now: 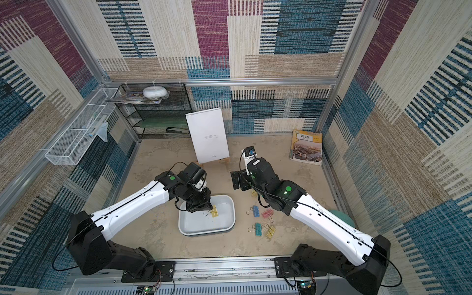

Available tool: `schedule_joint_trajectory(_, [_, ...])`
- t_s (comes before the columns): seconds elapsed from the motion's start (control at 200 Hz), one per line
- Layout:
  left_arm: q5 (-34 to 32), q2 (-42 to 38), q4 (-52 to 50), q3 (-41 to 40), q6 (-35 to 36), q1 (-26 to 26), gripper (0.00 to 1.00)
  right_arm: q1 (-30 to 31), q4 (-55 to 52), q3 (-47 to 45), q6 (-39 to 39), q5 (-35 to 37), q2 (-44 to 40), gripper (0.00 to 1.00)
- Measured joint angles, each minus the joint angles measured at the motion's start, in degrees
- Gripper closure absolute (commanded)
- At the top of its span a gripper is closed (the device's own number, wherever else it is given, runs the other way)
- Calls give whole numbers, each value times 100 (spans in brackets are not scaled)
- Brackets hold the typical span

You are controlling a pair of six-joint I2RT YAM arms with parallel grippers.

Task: Take out the binder clips from the storage box
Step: Pick up the binder clip from the storage box, then place the binder clip at the center of the board.

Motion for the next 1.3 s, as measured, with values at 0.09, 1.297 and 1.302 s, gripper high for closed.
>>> schedule_joint_trajectory(0.09, [87, 319, -81, 623, 133, 83, 100, -98, -4, 26, 4, 98, -7, 1])
schedule_joint_trajectory(1.297, [1108, 5149, 2188, 4636, -66, 199, 100, -1373, -358, -37, 448, 330, -334, 1])
schedule_joint_trajectory(1.302, [1115, 5158, 2201, 4638, -70, 197, 100, -1373, -358, -37, 448, 330, -332, 1])
